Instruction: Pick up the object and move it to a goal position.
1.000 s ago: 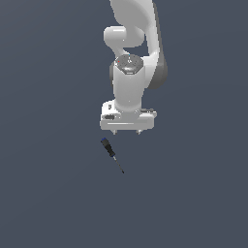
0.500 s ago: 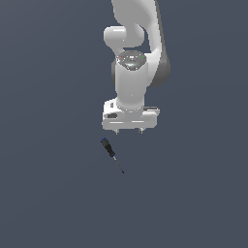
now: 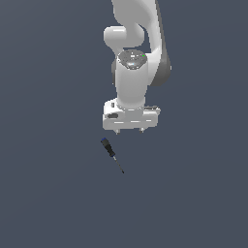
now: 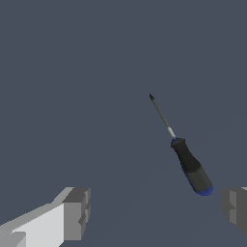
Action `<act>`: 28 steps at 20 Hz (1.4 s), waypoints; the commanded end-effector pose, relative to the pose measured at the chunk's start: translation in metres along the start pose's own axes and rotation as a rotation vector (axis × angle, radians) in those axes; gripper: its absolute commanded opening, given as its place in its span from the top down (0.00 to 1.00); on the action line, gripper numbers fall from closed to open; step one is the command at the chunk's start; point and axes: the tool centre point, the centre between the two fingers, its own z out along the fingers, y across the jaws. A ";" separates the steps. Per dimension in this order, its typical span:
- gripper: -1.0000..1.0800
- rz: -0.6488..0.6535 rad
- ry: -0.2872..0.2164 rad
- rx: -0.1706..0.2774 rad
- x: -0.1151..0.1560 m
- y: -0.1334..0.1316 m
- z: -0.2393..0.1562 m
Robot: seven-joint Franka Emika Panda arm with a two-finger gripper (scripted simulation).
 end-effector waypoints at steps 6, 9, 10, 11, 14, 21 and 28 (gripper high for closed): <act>0.04 -0.055 -0.005 -0.004 0.003 0.009 0.013; 0.04 -0.094 -0.008 -0.006 0.005 0.016 0.022; 0.04 -0.110 -0.009 -0.006 0.006 0.019 0.026; 0.04 -0.126 -0.011 -0.007 0.006 0.021 0.030; 0.04 -0.183 -0.015 -0.008 0.009 0.031 0.043; 0.04 -0.333 -0.027 -0.007 0.012 0.056 0.080; 0.04 -0.441 -0.035 -0.002 0.013 0.074 0.107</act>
